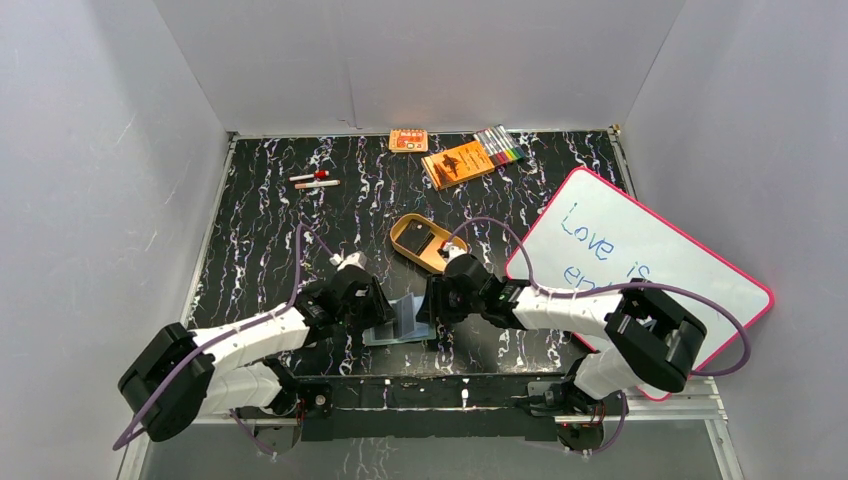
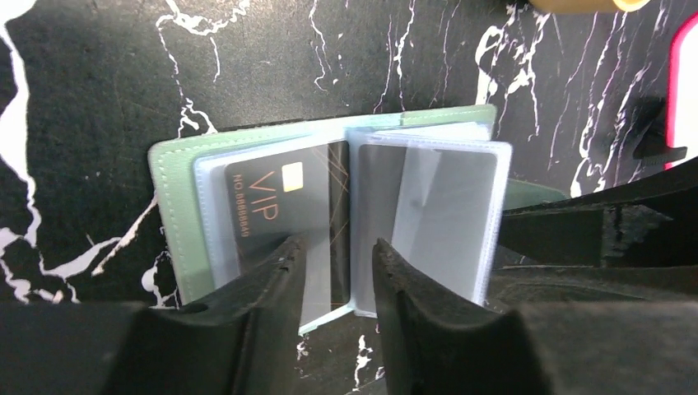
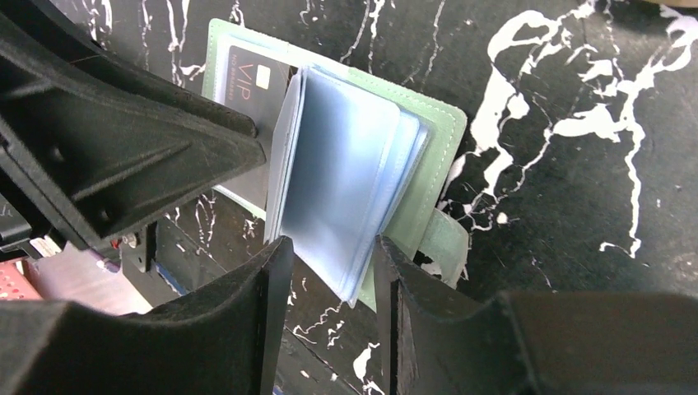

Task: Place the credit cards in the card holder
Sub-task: Open the card holder at the center of the board.

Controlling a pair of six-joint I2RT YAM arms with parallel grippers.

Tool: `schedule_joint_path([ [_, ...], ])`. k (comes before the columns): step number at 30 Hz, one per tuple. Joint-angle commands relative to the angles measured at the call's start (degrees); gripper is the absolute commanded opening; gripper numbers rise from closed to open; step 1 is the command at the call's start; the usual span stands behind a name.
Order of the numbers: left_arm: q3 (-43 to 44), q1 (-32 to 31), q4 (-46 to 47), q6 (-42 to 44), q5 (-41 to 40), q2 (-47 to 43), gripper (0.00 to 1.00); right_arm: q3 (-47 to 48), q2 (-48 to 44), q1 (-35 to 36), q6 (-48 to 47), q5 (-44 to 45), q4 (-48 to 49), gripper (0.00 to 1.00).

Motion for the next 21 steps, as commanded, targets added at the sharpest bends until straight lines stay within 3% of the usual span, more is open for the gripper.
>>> schedule_joint_path([
  [1, 2.3, -0.1, -7.3, 1.3, -2.5, -3.6, 0.41, 3.0, 1.4, 0.4, -1.0, -0.8, 2.8, 0.5],
  [4, 3.1, -0.1, -8.1, 1.6, -2.6, -5.4, 0.54, 3.7, 2.2, 0.4, -1.3, -1.1, 3.0, 0.5],
  [7, 3.7, 0.0, -8.1, 1.7, -2.2, -6.3, 0.61, 4.3, 3.0, 0.6, -1.6, -1.1, 3.2, 0.5],
  [21, 5.7, -0.1, -7.7, 1.3, -2.2, -6.0, 0.75, 6.9, 5.9, 2.5, -2.9, -2.4, 4.5, 0.59],
])
